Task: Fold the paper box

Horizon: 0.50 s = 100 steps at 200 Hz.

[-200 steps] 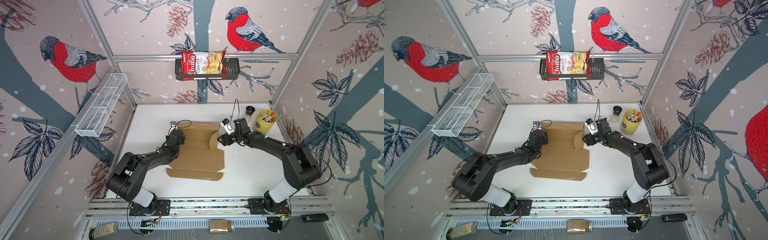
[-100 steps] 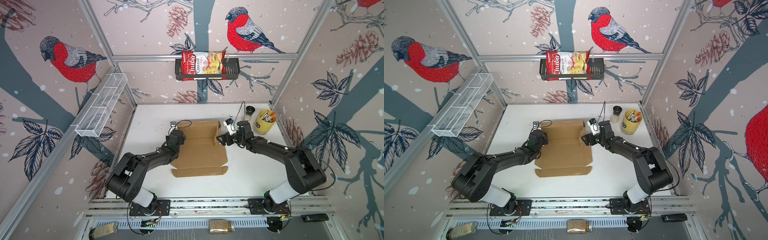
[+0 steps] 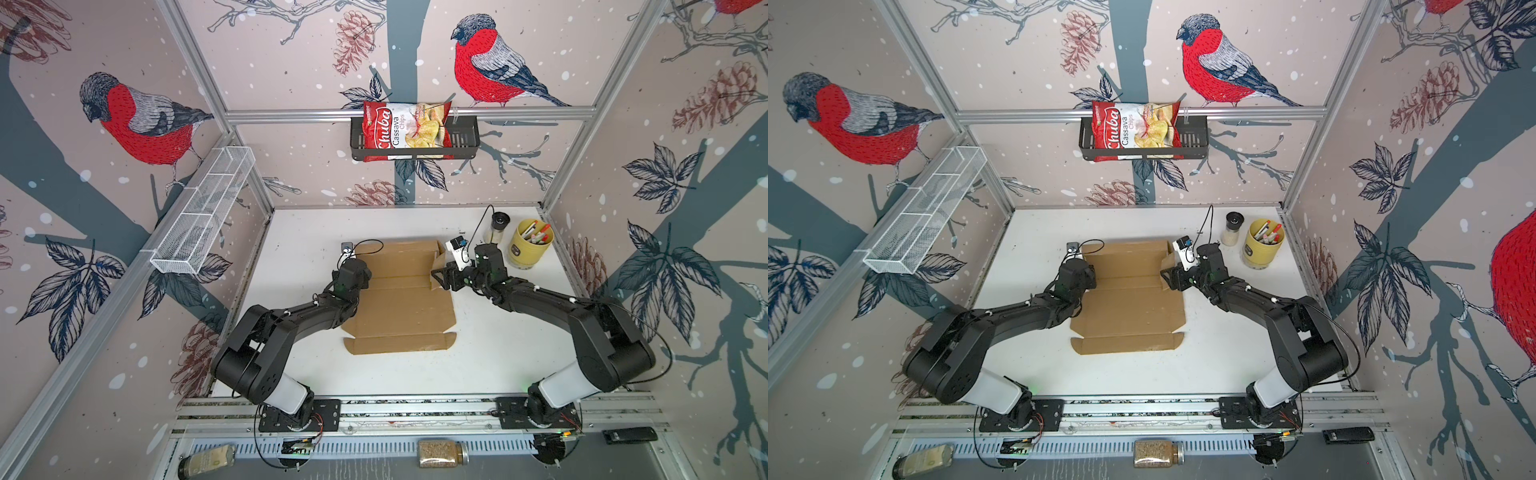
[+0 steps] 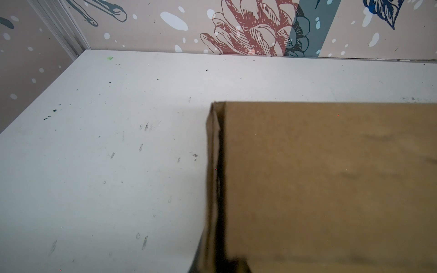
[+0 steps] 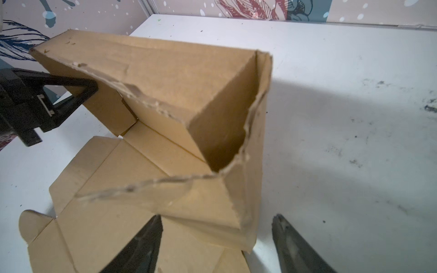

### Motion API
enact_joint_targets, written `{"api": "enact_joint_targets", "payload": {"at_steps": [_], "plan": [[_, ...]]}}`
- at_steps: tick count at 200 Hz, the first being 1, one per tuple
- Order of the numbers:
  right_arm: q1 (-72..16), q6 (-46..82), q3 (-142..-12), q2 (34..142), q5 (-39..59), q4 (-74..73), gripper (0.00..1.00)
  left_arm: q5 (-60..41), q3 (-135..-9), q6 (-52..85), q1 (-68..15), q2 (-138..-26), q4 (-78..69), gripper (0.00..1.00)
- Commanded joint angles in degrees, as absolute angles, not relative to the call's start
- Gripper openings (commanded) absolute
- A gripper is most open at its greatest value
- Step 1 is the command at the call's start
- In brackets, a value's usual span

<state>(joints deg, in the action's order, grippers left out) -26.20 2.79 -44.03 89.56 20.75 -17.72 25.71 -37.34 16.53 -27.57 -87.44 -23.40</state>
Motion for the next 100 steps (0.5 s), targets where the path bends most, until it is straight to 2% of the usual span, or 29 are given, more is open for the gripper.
{"api": "enact_joint_targets", "payload": {"at_steps": [1, 33, 71, 100], "plan": [[-26.4, 1.2, -44.4, 90.7, 18.3, -24.1, 0.72, 23.1, -37.6, 15.9, -27.5, -88.0, -18.2, 0.00], [-26.7, 1.9, -46.4, 93.8, 17.6, -26.0, 0.71, 22.7, -38.2, 16.0, -27.6, -88.2, -18.0, 0.00], [-27.9, 2.8, -44.8, 95.3, 6.8, -31.8, 0.74, 22.5, -38.4, 15.8, -27.6, -88.6, -17.9, 0.00], [-27.9, 2.2, -44.4, 96.8, 2.8, -35.3, 0.73, 22.3, -38.9, 15.6, -27.6, -88.6, -17.5, 0.00]]}}
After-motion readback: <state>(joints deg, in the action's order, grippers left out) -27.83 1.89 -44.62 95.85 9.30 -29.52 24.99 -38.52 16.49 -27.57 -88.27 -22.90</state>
